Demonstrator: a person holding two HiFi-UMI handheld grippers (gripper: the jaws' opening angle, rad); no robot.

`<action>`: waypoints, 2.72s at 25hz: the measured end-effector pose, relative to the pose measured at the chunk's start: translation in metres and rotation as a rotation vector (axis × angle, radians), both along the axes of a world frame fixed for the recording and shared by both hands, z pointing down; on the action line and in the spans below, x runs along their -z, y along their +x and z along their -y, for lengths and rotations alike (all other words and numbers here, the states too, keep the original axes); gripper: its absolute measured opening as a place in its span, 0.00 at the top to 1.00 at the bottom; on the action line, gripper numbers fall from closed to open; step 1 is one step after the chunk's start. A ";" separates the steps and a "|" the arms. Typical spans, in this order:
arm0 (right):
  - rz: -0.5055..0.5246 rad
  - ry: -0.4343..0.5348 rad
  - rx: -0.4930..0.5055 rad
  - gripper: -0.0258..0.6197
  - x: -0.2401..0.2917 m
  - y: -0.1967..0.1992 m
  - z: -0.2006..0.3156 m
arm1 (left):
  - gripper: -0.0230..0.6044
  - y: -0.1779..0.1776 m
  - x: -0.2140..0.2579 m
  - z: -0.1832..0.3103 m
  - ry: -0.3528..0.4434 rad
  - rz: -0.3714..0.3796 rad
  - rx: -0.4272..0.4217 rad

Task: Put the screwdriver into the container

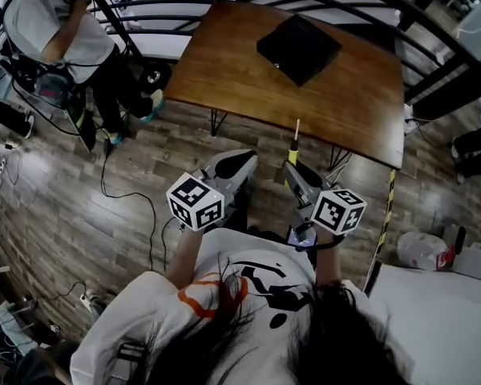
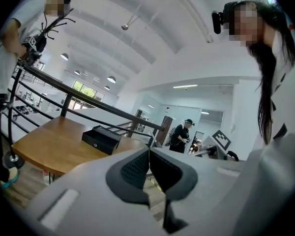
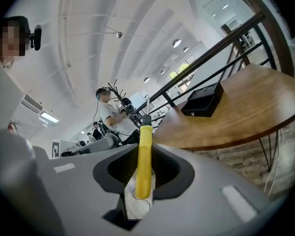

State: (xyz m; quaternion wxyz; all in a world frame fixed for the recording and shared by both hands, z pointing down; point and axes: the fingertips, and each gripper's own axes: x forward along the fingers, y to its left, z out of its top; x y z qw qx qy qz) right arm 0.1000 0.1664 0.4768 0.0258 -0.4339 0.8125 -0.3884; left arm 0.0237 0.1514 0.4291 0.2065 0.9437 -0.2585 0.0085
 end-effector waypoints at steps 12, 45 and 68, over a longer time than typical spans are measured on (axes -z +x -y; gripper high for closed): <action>-0.048 -0.036 -0.058 0.80 0.003 -0.057 0.181 | 0.96 -0.039 0.009 0.186 -0.014 -0.007 -0.128; -0.108 -0.067 -0.223 0.80 -0.001 -0.022 0.357 | 0.96 -0.043 -0.005 0.357 -0.038 -0.026 -0.240; -0.329 -0.265 0.167 0.80 -0.103 0.096 0.483 | 0.96 0.061 -0.001 0.412 -0.005 0.052 -0.036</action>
